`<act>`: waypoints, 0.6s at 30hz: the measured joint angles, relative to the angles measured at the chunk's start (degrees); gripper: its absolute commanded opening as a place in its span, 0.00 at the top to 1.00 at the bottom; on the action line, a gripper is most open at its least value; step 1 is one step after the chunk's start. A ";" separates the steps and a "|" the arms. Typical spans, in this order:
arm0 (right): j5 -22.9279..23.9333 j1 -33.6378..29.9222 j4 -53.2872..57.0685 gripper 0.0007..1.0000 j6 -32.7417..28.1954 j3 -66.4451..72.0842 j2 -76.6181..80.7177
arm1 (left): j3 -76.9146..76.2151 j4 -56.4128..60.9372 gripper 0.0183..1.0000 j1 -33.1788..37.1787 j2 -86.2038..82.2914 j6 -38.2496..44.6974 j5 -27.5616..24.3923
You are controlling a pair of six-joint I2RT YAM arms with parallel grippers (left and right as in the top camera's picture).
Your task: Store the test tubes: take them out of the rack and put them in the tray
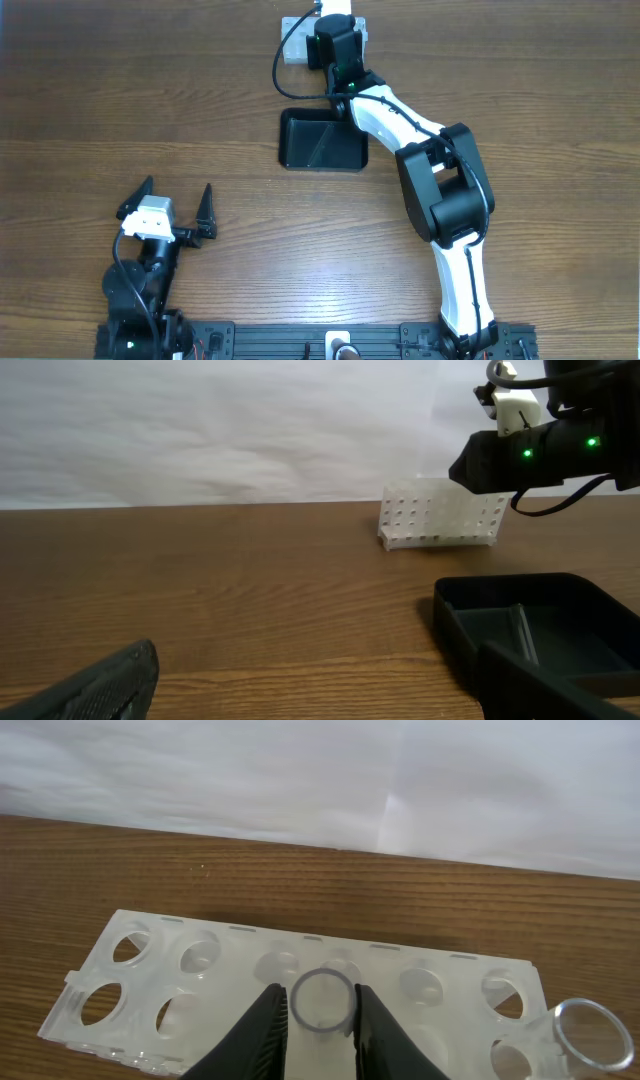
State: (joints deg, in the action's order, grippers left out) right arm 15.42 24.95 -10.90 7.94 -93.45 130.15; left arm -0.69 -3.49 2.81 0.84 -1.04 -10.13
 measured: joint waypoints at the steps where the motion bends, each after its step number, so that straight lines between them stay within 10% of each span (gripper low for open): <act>1: 0.00 -0.02 0.02 0.81 0.04 0.00 0.00 | 0.00 0.00 0.00 0.00 0.00 0.00 0.00; 18: 0.55 -0.02 0.13 0.88 0.00 0.00 0.00 | 0.00 0.00 0.00 0.00 0.00 0.00 0.00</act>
State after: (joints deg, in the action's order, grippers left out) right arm 15.97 24.93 -10.76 7.94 -93.45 130.15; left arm -0.69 -3.49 2.81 0.84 -1.04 -10.13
